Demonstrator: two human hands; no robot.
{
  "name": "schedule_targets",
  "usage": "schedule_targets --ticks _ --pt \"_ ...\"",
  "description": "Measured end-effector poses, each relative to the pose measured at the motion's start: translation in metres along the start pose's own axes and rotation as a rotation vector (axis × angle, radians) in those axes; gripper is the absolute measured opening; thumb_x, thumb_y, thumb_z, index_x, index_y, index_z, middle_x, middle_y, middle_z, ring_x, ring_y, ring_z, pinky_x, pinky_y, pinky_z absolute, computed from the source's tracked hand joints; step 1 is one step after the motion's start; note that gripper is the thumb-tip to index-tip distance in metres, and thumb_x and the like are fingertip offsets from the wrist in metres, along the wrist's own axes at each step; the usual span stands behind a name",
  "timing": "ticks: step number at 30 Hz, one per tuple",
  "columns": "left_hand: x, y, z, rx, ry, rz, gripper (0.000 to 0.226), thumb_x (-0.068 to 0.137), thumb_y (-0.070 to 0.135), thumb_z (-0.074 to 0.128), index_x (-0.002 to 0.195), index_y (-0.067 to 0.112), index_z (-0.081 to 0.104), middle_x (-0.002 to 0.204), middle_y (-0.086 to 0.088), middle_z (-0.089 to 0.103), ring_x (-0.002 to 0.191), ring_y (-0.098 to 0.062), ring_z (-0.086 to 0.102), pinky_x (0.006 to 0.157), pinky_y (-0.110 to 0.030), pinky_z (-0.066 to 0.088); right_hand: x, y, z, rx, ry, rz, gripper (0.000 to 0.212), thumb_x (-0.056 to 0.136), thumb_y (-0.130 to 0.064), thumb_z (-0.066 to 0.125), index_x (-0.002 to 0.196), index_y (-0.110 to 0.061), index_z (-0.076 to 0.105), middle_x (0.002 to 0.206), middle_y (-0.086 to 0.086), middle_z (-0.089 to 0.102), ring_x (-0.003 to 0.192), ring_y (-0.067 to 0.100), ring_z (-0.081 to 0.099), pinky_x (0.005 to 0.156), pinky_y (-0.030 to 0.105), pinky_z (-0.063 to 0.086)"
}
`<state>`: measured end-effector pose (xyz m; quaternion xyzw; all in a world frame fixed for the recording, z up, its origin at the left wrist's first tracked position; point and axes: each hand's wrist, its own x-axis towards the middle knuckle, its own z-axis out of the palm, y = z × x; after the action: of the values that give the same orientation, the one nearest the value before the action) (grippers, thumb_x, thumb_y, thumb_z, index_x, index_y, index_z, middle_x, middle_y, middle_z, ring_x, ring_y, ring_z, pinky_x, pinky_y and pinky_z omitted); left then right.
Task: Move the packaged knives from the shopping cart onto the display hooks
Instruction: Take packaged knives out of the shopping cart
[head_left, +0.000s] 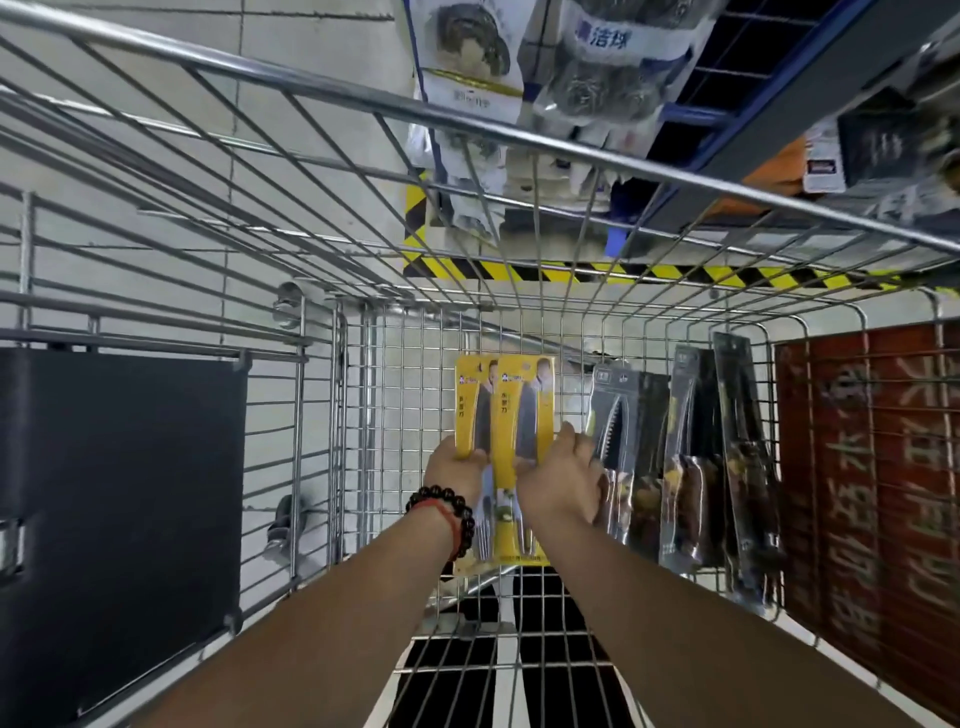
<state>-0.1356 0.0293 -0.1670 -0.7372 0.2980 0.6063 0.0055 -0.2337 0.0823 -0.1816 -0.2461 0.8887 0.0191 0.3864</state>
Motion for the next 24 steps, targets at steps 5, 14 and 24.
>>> schedule_targets --ticks 5,14,24 --pt "0.0 -0.001 -0.007 -0.027 -0.031 -0.084 0.046 0.098 0.018 0.051 0.142 0.011 0.04 0.145 -0.004 0.043 0.131 -0.031 0.044 0.109 -0.046 0.037 0.007 -0.006 -0.005 0.084 -0.004 0.065 0.059 0.086 -0.022 0.063 0.138 -0.011 0.037 0.141 0.01 0.038 0.126 0.033 0.038 0.097 0.043 0.042" --pt "-0.04 0.017 -0.032 -0.039 -0.133 -0.012 0.03 0.1 0.032 0.046 0.125 0.017 0.053 0.116 0.004 0.061 0.096 -0.013 0.058 0.087 -0.032 0.047 0.001 0.014 -0.048 0.372 -0.084 0.028 0.021 0.089 -0.013 0.062 0.11 -0.013 0.059 0.074 -0.002 0.06 0.059 0.015 0.055 0.046 0.022 0.037" --pt "-0.185 0.073 -0.067 -0.016 -0.206 0.359 0.065 0.083 0.053 0.066 0.131 0.011 0.054 0.122 0.006 0.063 0.116 -0.013 0.057 0.098 -0.028 0.043 -0.128 0.028 -0.189 0.781 0.003 -0.139 0.026 0.092 -0.015 0.066 0.074 -0.003 0.05 0.071 0.024 0.052 0.063 0.034 0.052 0.059 0.044 0.046"
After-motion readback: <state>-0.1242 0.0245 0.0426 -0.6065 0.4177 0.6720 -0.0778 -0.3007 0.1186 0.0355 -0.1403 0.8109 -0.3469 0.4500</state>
